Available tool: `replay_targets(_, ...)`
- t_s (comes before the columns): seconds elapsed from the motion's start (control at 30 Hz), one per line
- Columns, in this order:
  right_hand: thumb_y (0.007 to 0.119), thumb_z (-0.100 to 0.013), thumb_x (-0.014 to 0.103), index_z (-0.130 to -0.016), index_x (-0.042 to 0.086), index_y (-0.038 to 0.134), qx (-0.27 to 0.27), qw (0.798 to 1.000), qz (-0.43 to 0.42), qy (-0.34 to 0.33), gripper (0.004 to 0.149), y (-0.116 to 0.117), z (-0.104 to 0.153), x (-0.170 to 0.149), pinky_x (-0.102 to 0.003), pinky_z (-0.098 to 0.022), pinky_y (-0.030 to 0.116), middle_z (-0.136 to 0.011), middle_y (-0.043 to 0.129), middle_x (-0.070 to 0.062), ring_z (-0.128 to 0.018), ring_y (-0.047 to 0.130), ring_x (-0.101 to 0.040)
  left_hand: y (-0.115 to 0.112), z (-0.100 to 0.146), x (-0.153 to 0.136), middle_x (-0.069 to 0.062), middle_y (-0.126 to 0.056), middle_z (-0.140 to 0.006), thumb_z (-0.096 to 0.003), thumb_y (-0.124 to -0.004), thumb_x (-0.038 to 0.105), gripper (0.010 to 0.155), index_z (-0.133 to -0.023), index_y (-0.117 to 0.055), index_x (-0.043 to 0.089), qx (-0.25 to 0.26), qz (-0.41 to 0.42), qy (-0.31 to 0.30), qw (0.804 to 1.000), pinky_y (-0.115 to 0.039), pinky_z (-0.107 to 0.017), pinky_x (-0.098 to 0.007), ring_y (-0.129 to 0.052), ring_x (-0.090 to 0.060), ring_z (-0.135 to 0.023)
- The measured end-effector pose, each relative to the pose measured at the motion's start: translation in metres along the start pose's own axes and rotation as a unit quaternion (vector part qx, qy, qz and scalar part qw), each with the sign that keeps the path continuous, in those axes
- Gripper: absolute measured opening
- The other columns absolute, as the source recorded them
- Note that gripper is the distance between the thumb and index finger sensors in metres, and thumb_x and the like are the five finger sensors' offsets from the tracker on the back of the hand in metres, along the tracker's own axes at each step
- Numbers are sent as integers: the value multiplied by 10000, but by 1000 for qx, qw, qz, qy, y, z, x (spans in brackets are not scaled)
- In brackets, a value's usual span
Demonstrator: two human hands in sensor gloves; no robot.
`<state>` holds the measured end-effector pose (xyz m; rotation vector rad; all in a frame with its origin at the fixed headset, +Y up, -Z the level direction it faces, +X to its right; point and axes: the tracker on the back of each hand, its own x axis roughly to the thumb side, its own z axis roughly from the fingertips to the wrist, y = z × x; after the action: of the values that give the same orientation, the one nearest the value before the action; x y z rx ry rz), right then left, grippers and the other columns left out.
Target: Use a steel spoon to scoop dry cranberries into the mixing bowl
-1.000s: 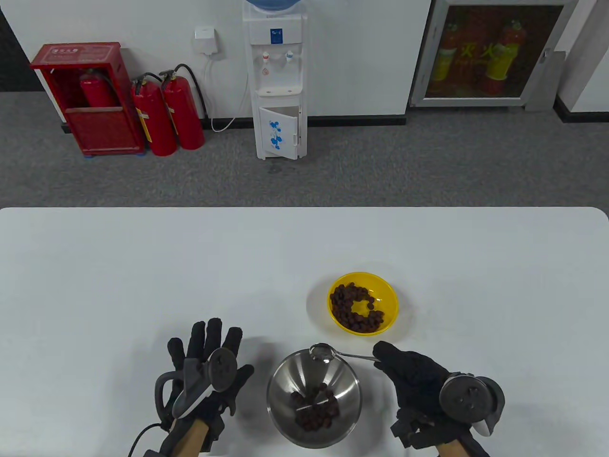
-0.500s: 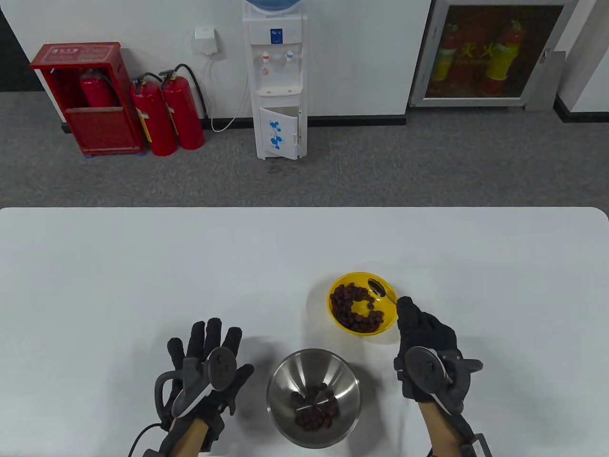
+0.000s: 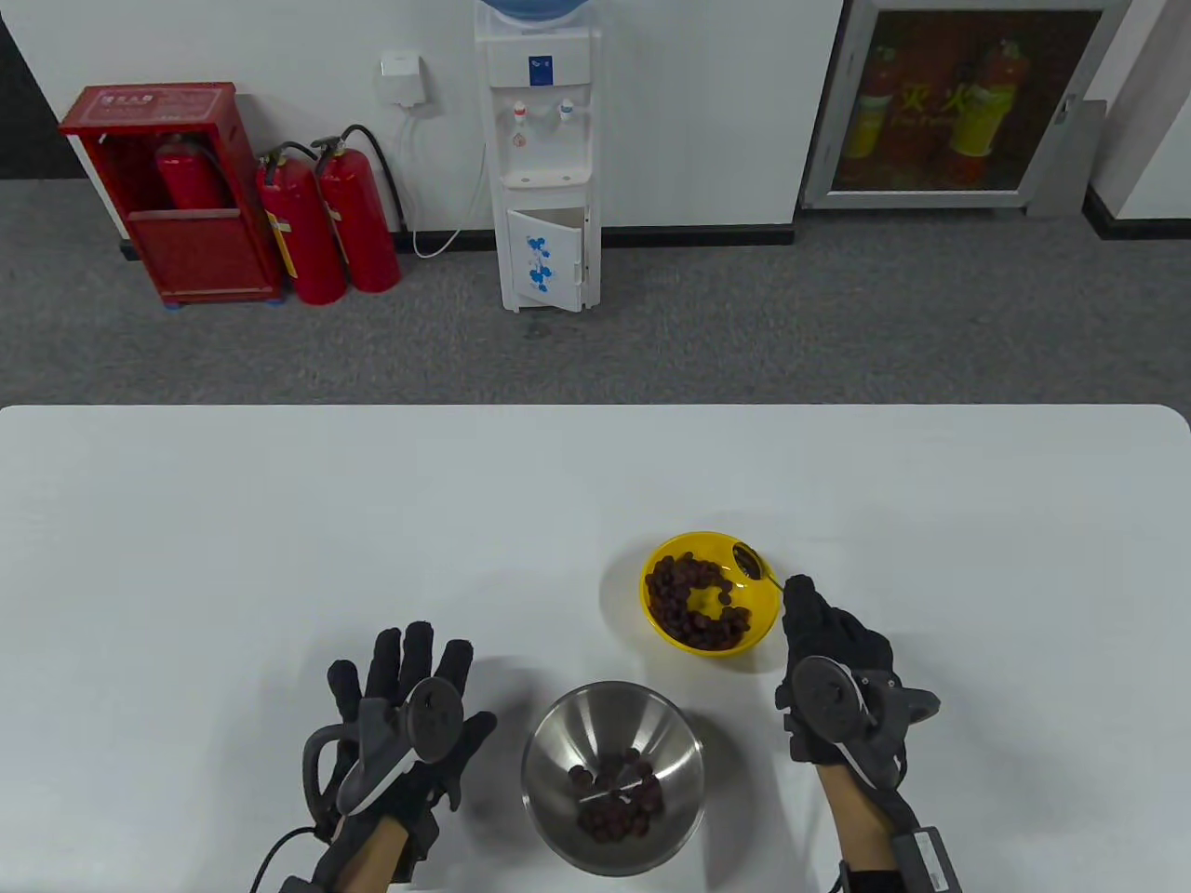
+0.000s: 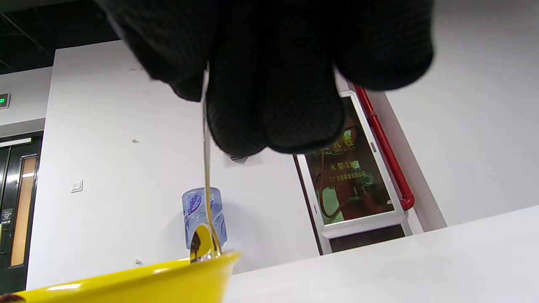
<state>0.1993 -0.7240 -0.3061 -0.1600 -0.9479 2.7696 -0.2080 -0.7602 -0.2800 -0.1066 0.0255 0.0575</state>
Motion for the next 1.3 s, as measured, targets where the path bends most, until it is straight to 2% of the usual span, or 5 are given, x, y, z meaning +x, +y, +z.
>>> replay_targets(0.2,758,-453,404,-835,265,827,38,999,12,15,413,11,3,-6,-420,-426,828,-709,1006,107,-572,1057,-150,0,0,0,85,-72,-1218,-396,-567,762,787,-1063,-225,520,1,0,-1,1000,-45,-712,-705,-81,-279,-1165)
replay_targets(0.33,759,-463,398,-856,243,812,132,986,-76,73,425,24,2,-21,-414,-412,838,-707,1009,89,-560,1063,-159,0,0,1,84,-72,-1219,-397,-566,761,787,-1064,-225,518,-1,0,-1,1000,-46,-712,-705,-81,-279,-1165)
replay_targets(0.53,774,-486,372,-894,199,793,306,892,-277,187,444,44,3,-33,-437,-413,823,-715,1006,62,-558,1055,-198,0,0,1,83,-73,-1219,-399,-568,759,786,-1065,-230,516,-3,0,-1,1000,-46,-712,-705,-81,-279,-1165)
replay_targets(1.13,794,-488,339,-833,41,811,303,782,-423,343,457,53,18,-44,-418,-344,855,-643,1017,32,-456,1081,-210,0,1,3,83,-78,-1220,-398,-569,758,784,-1066,-237,515,-4,-4,-2,1000,-46,-711,-705,-86,-279,-1165)
replay_targets(1.3,777,-492,343,-843,49,799,304,774,-435,345,459,55,20,-47,-415,-364,851,-669,1003,41,-490,1071,-208,0,1,3,83,-77,-1220,-397,-568,760,785,-1065,-236,516,-3,-4,-2,1000,-45,-711,-705,-85,-280,-1165)
